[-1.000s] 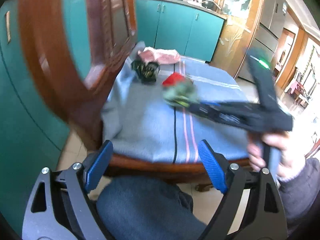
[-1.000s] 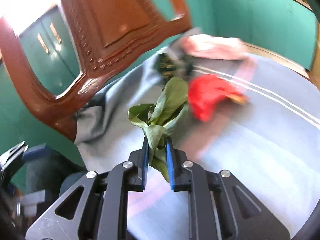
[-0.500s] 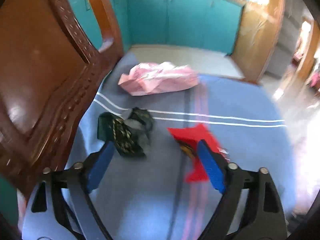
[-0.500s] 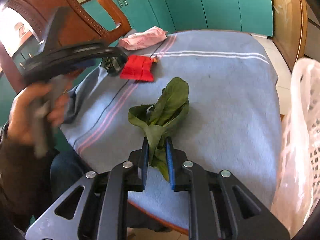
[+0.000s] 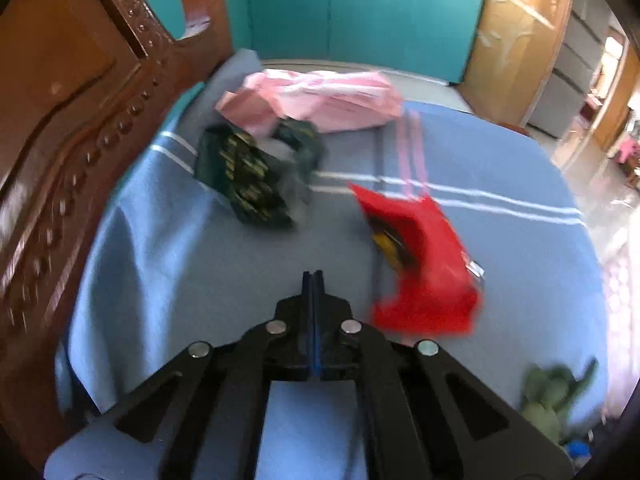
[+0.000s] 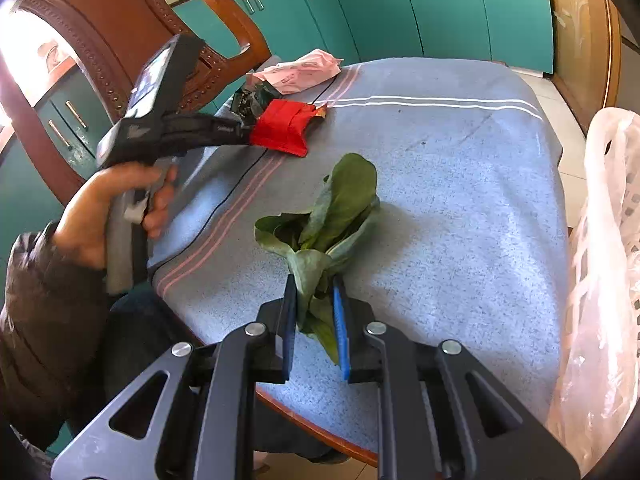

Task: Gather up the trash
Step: 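Grasp the green bok choy with the right tool while the left tool reaches the red packet, then grasp the red snack packet with the left tool while the right tool holds the bok choy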

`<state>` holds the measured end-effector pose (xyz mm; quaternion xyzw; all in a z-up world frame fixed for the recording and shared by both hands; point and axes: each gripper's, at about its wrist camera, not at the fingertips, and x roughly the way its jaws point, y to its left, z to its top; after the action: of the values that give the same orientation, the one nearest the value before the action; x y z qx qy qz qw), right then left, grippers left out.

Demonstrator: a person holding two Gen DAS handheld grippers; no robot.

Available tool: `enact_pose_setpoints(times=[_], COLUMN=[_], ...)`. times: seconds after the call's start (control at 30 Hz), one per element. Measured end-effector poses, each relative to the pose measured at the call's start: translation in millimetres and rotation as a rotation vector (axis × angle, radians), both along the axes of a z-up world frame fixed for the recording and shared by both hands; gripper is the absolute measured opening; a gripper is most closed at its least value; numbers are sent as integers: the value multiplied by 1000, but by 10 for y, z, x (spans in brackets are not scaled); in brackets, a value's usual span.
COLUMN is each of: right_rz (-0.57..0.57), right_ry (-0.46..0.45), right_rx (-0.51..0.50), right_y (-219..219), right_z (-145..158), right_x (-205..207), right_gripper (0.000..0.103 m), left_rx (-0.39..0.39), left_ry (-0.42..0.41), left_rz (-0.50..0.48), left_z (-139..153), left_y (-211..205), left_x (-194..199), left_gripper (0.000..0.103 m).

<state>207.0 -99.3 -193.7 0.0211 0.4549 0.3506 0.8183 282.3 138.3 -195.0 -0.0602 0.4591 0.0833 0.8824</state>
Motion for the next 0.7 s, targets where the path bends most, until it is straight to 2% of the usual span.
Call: enact_pose_setpoints(times=[0.07,0.17,0.3,0.37,0.4,0.47,0.5,0.53,0.6,0.7], right_rz=[-2,-10,-24,-40,-49,-70,-79,-83,-90,-92], right_ry=[0,-1,-16,-35,-40,-47,-49,-48,-38,-36], right_rx=[3,3,1,-11,-15,-26,-33,-36,-34,-42], right_y=[-3,-13,-47,-55,-60,-76,-80,-83,-88,-94], right_z=[7,17,86,129,141,159,162,162,152,144], right_x=[-12,-25,-62,-79,-82,-74,-75,-75,-70,-96], right_gripper=[17,17,17,17,17,17,17,17,17,17], left_rx=[-55,-83,-112,-131,-140,-145,-149,-158,-183,-184], left_ry=[-17,-47,-102,-109,-110,-122,-130,-135,-135,-84], left_rz=[-55,-96,-74,-69,-75,-76,-76,-81,-92,-91], left_z=[-11,16,142,213,234,291,314,376,384,318], left_y=[-121,-271,-208,-186,-169,-170,-197,-192,-274,-426], left_x=[-166,-432,-714,-718,-710,-663,-622,-534,-397,-140], left_gripper=[2,2,2,3,11,34,55,65,67,72])
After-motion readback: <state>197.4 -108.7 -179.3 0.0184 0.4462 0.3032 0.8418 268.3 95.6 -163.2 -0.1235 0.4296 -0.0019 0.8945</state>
